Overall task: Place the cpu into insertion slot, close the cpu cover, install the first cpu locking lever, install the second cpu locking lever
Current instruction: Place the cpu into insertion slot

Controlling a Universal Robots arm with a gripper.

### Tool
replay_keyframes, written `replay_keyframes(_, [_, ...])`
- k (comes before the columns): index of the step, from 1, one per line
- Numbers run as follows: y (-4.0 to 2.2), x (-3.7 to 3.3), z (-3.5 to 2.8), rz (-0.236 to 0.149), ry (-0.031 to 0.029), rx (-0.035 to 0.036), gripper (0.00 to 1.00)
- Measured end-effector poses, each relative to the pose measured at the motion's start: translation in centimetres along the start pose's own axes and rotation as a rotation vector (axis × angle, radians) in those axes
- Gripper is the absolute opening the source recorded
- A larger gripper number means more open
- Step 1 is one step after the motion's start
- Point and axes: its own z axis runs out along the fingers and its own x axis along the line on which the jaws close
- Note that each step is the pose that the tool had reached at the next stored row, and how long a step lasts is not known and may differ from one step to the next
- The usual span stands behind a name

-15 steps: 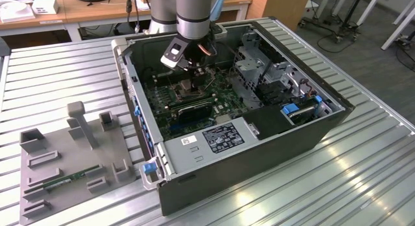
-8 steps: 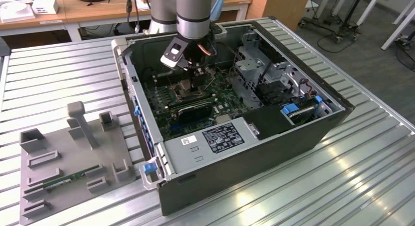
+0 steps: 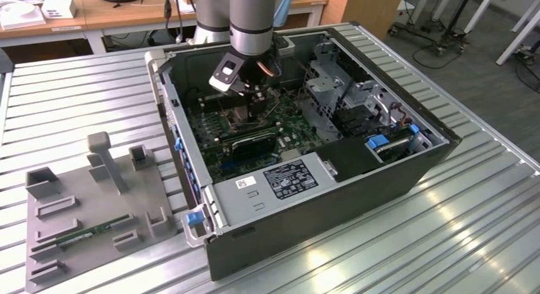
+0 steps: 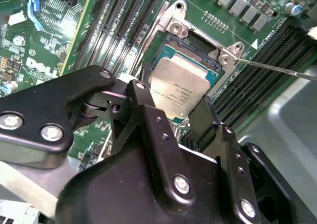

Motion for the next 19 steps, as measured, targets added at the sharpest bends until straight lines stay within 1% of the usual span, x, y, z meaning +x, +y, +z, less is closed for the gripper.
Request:
replay_keyframes(3, [-0.01, 0.0, 0.27, 0.0, 0.0001, 0.0, 0.55])
replay_keyframes(7, [-0.02, 0.02, 0.47, 0.0, 0.0, 0.0001, 0.55])
replay_keyframes(11, [-0.03, 0.21, 0.75, 0.001, 0.0, 0.0, 0.55])
replay_keyframes(17, [-0.05, 0.28, 1.18, 0.002, -0.0001, 0.0001, 0.55])
replay_keyframes(19, [-0.06, 0.3, 1.23, 0.002, -0.0002, 0.0001, 0.55])
